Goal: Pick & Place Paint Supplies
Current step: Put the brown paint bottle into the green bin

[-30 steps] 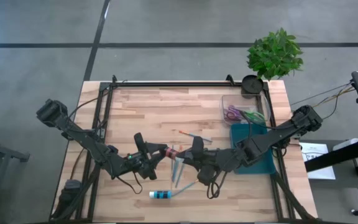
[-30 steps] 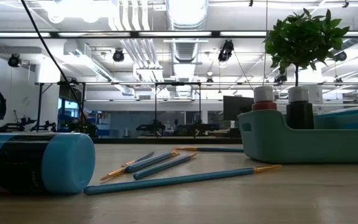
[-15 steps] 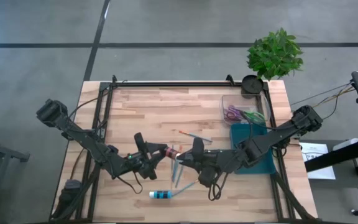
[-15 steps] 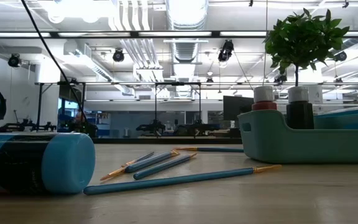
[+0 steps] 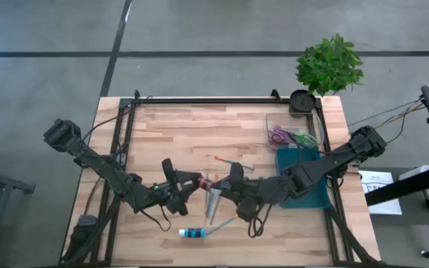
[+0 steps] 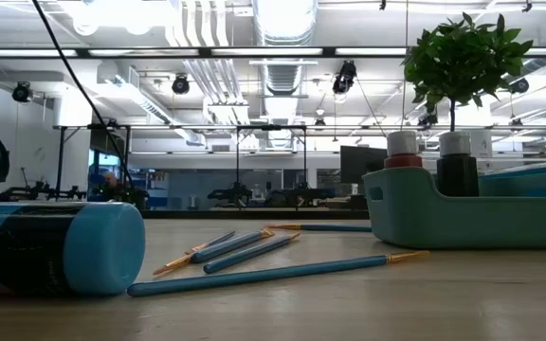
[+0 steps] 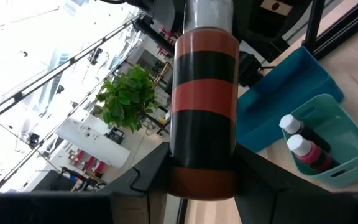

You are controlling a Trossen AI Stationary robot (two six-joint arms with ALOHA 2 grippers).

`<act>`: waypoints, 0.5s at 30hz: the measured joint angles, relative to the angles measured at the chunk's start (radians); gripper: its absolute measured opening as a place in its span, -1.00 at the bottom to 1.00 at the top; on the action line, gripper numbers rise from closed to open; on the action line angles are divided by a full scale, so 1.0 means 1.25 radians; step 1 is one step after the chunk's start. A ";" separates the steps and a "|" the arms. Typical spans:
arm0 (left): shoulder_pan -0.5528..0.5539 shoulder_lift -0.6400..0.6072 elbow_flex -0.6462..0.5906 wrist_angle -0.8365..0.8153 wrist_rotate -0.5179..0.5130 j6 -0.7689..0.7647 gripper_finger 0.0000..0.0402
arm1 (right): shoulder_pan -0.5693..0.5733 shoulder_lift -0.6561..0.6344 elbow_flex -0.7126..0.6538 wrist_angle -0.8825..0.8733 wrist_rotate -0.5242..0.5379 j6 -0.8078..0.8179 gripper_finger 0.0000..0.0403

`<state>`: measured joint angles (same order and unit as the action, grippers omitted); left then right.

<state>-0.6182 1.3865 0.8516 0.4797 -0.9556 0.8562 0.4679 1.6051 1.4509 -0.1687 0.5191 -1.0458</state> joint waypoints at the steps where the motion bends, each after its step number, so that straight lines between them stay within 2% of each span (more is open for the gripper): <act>1: 0.000 0.000 0.000 0.000 0.000 0.000 -0.27 | 0.000 0.000 0.000 0.000 0.000 0.000 -0.24; 7: 0.001 0.000 0.000 -0.002 0.000 0.000 -0.27 | -0.001 0.000 0.000 0.000 0.000 -0.004 -0.25; 12: 0.002 0.000 0.000 -0.002 -0.001 0.002 -0.27 | -0.001 0.000 0.000 -0.002 -0.004 -0.004 -0.44; 15: 0.003 0.000 0.000 -0.003 0.000 0.002 -0.27 | -0.001 0.000 0.000 -0.005 -0.010 -0.004 -0.45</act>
<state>-0.6149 1.3865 0.8520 0.4764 -0.9562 0.8593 0.4669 1.6051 1.4509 -0.1746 0.5071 -1.0504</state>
